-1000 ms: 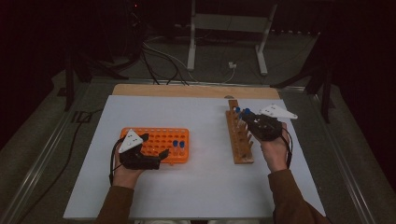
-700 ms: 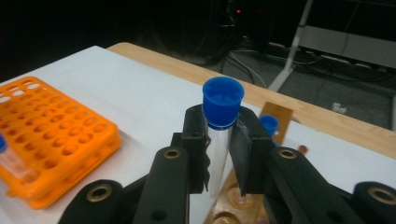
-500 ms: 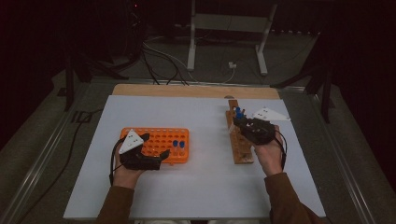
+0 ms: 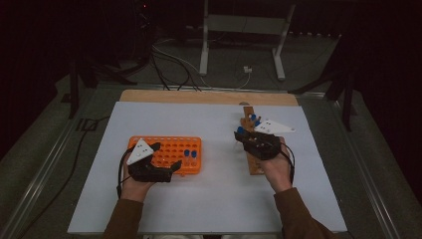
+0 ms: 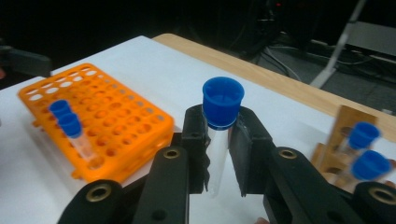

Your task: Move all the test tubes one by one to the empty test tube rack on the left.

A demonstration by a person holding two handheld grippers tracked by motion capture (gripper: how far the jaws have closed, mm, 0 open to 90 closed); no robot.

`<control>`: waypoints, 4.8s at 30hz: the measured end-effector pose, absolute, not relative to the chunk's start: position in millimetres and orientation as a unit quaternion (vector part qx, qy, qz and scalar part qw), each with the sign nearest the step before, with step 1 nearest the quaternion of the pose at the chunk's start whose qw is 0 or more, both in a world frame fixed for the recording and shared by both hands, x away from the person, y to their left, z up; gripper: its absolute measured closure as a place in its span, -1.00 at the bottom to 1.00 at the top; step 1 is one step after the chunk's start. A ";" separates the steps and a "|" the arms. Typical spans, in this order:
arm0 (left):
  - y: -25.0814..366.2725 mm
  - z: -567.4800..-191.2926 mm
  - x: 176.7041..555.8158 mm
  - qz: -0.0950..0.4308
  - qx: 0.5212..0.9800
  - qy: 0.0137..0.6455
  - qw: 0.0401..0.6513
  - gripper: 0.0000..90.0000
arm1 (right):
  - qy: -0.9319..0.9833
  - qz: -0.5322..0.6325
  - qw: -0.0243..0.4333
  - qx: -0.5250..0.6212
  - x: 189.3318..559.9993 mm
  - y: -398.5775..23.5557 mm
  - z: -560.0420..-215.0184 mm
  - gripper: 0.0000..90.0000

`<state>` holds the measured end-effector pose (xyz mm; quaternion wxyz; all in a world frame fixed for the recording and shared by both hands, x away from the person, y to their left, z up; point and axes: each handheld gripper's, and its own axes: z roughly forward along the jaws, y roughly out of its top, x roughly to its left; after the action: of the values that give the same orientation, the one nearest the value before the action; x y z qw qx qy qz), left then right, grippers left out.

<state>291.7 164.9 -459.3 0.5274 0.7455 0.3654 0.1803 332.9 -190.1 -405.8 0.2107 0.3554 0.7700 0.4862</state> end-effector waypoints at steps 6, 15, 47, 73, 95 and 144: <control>163.7 -457.7 291.1 0.178 0.749 0.363 0.526 -0.97 | 0.777 0.490 0.199 0.341 328.5 -178.0 -405.5 0.69; 160.4 -455.8 289.9 0.170 0.756 0.353 0.524 -0.92 | 0.783 0.502 0.174 0.322 322.1 -161.7 -404.6 0.69; 146.7 -441.4 275.7 0.163 0.765 0.268 0.563 0.12 | 0.809 0.526 0.093 0.244 304.5 -91.1 -394.8 0.69; 147.4 -443.5 277.2 0.150 0.776 0.265 0.552 0.73 | 0.817 0.528 0.068 0.222 301.8 -73.4 -399.2 0.32; 164.0 -457.1 287.4 0.177 0.746 0.333 0.548 0.73 | 0.785 0.537 0.105 0.291 315.1 -114.4 -402.4 -0.94; 150.8 -487.0 298.1 0.188 0.759 0.356 0.512 0.73 | 0.770 0.532 0.136 0.326 314.2 -179.8 -418.6 -0.95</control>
<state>298.1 150.8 -487.0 0.5122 0.7585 0.3565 0.1876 314.2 -179.8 -418.6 0.1358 0.3257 0.7700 0.5316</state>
